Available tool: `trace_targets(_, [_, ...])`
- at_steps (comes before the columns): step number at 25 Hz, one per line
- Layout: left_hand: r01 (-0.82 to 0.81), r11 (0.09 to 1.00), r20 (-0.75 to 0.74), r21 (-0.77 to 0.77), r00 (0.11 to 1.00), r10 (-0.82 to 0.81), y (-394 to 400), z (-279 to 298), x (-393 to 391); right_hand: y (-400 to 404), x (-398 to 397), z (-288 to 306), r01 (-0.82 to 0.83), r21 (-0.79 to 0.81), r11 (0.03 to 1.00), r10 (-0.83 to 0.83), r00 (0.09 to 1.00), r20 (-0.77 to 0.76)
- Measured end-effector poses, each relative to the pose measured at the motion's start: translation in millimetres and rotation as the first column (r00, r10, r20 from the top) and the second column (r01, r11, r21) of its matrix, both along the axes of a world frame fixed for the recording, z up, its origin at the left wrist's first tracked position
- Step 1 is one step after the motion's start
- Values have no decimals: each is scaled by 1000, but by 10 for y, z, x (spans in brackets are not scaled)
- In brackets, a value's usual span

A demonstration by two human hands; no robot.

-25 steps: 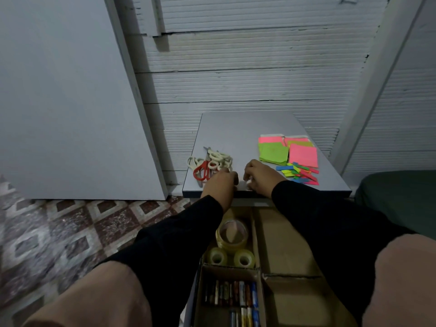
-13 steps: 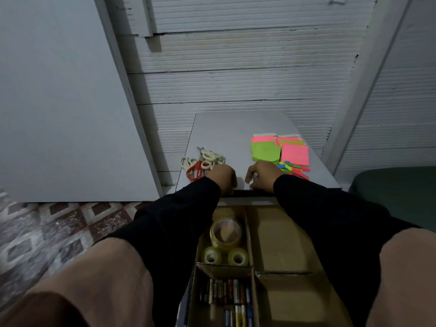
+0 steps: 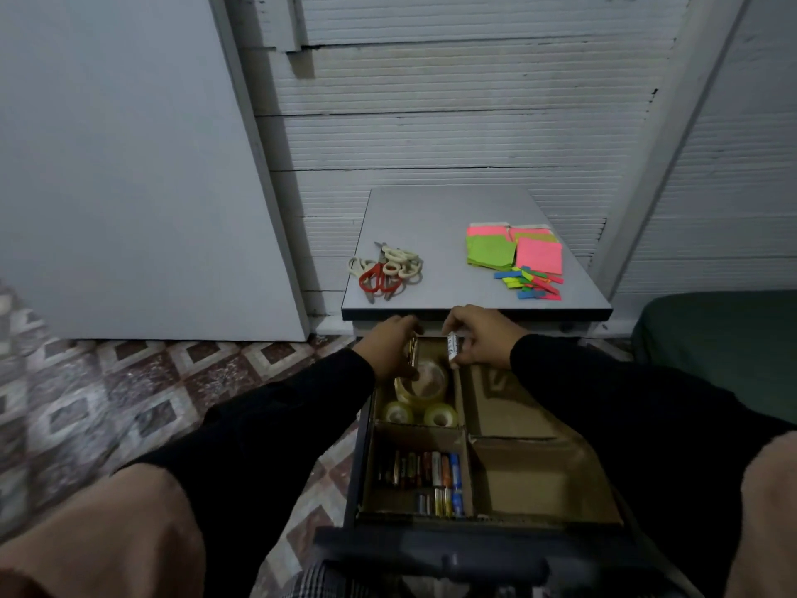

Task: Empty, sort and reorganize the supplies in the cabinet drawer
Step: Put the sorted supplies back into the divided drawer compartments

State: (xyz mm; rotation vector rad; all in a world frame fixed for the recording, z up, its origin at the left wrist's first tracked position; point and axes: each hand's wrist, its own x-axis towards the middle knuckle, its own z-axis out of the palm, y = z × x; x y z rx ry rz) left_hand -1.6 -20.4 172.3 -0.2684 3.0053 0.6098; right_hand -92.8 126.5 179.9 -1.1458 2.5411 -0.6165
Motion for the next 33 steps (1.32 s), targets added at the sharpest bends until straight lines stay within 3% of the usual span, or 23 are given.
trace_targets(4, [33,995,55,-93,998,-28,0,-165,436,-22,484,-173,-118,78,990,117,993,18])
trace_targets(9, [28,994,116,-104,993,-16,-82,-350,847,-61,886,-678,-250,191,949,242,968,63])
trace_targets(19, [-63,996,129,71,990,53,-303,-536,1116,-178,1030,-1299,-447,458,769,510,860,-16])
trace_targets(25, [-70,992,164,108,985,52,-261,-623,1091,-251,986,-1427,-504,616,606,666,745,-46])
trace_targets(33, [-70,990,176,120,983,48,-230,-617,1032,-278,894,-1569,-479,662,576,672,738,-51])
